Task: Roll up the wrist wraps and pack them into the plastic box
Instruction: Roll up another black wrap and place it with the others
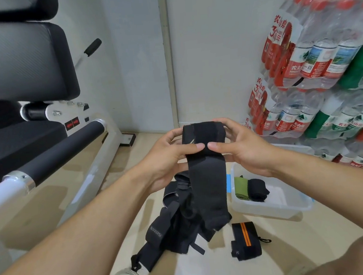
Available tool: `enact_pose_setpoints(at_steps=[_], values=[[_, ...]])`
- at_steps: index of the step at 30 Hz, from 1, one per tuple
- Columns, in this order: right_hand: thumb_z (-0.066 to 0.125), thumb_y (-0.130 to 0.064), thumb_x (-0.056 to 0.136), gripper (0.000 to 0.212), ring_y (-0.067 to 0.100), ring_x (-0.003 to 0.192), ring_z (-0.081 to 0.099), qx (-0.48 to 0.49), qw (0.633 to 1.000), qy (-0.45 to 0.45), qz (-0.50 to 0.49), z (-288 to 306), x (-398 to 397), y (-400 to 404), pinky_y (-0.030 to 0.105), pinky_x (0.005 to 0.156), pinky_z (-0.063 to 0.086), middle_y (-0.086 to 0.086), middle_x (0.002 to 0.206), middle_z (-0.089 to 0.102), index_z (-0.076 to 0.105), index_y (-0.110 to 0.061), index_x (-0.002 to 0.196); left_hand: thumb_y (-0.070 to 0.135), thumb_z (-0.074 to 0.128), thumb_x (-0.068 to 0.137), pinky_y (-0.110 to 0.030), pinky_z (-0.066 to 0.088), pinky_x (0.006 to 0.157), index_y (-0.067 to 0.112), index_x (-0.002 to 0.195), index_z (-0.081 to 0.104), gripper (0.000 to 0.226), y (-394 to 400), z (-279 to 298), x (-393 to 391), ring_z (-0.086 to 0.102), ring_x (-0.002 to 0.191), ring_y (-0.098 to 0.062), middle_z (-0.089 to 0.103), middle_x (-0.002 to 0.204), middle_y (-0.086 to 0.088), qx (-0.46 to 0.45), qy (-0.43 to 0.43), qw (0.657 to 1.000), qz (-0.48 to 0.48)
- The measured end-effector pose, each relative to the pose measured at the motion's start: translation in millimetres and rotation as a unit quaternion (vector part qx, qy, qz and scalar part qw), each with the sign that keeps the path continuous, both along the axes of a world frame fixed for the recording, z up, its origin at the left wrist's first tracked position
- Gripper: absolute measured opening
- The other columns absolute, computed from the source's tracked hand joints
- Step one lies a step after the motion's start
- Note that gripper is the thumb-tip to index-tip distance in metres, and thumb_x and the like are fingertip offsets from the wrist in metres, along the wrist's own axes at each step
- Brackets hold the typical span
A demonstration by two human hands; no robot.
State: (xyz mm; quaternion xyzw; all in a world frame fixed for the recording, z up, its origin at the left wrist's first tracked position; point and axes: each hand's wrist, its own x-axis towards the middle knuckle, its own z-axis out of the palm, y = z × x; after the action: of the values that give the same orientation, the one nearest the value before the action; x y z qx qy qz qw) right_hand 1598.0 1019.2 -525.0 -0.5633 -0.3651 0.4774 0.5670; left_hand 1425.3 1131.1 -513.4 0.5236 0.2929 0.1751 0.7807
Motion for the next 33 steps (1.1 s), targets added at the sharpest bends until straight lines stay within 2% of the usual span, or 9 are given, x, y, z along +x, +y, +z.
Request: enact_pose_setpoints(at_steps=[6,12,14,17,20,22,27,31,33], values=[[0.07,0.016,0.084,0.057,0.019,0.098,0.072,0.012,0.999,-0.041,-0.006,-0.5,-2.5,-0.5,0.035,0.086,0.062,0.005,0.124,0.064,0.059,-0.017,0.129,0.017,0.075,0.088,-0.041,0.062,0.084,0.011,0.115,0.063,0.03,-1.7,2.0,2.0,0.075,0.095,-0.026,0.077,0.102,-0.008,-0.03,0.006,1.0,0.008],[0.068,0.018,0.084,0.058,0.024,0.109,0.069,-0.003,0.999,-0.04,0.004,3.1,-2.6,-0.8,0.037,0.095,0.058,0.011,0.125,0.063,0.063,-0.024,0.124,0.014,0.079,0.084,-0.052,0.052,0.099,0.015,0.111,0.065,0.031,0.9,0.1,1.7,0.073,0.089,-0.024,0.074,0.1,-0.003,0.002,0.025,0.999,0.027],[0.069,0.011,0.086,0.057,0.026,0.119,0.066,-0.014,1.0,-0.01,0.017,5.6,-2.5,-0.5,0.039,0.101,0.056,0.012,0.131,0.061,0.062,-0.023,0.132,0.008,0.08,0.083,-0.049,0.055,0.09,0.013,0.117,0.064,0.038,0.9,0.7,1.5,0.073,0.088,-0.022,0.072,0.104,-0.005,0.016,0.03,0.999,0.032],[0.074,-0.017,0.086,0.062,0.023,0.123,0.065,-0.033,0.998,0.041,0.044,6.4,-3.6,-0.8,0.04,0.107,0.05,0.007,0.136,0.064,0.053,-0.028,0.143,-0.002,0.081,0.078,-0.039,0.06,0.079,0.013,0.119,0.066,0.046,1.5,0.4,0.7,0.073,0.09,-0.019,0.07,0.109,-0.004,0.049,0.028,0.998,0.027],[0.073,-0.034,0.083,0.066,0.023,0.12,0.066,-0.06,0.996,0.063,0.023,4.6,-2.1,0.3,0.04,0.102,0.053,0.004,0.134,0.067,0.051,-0.026,0.144,-0.011,0.081,0.073,-0.039,0.061,0.083,0.014,0.116,0.068,0.051,1.4,0.3,1.2,0.073,0.095,-0.019,0.069,0.118,-0.004,0.077,0.026,0.996,0.028],[0.069,-0.036,0.091,0.055,0.026,0.124,0.065,-0.069,0.995,0.048,0.049,3.3,-0.4,0.2,0.044,0.105,0.052,0.007,0.135,0.067,0.056,-0.021,0.141,-0.014,0.08,0.072,-0.038,0.062,0.082,0.015,0.114,0.069,0.053,0.9,0.3,1.5,0.073,0.096,-0.02,0.068,0.123,-0.005,0.085,0.026,0.995,0.033],[0.067,-0.024,0.095,0.045,0.031,0.123,0.066,-0.054,0.996,0.059,0.038,2.6,1.3,0.4,0.047,0.107,0.051,0.013,0.133,0.068,0.06,-0.014,0.138,-0.011,0.082,0.072,-0.033,0.06,0.077,0.016,0.123,0.066,0.06,0.0,-0.6,1.3,0.074,0.099,-0.02,0.067,0.125,-0.008,0.071,0.026,0.996,0.044],[0.07,-0.009,0.091,0.048,0.025,0.112,0.071,-0.03,0.999,0.045,0.002,2.6,1.1,1.7,0.036,0.091,0.059,0.009,0.127,0.07,0.059,-0.02,0.137,0.011,0.08,0.083,-0.039,0.061,0.083,0.013,0.128,0.06,0.05,-3.3,1.4,0.8,0.075,0.099,-0.022,0.073,0.12,-0.009,0.02,0.031,0.999,0.024],[0.071,-0.004,0.09,0.053,0.023,0.112,0.071,-0.019,1.0,0.023,0.003,1.8,0.1,0.9,0.035,0.09,0.059,0.006,0.129,0.068,0.058,-0.023,0.138,0.023,0.077,0.087,-0.04,0.061,0.087,0.01,0.127,0.062,0.044,-5.0,2.6,0.6,0.075,0.102,-0.026,0.074,0.118,-0.008,0.002,0.046,0.999,0.008]])
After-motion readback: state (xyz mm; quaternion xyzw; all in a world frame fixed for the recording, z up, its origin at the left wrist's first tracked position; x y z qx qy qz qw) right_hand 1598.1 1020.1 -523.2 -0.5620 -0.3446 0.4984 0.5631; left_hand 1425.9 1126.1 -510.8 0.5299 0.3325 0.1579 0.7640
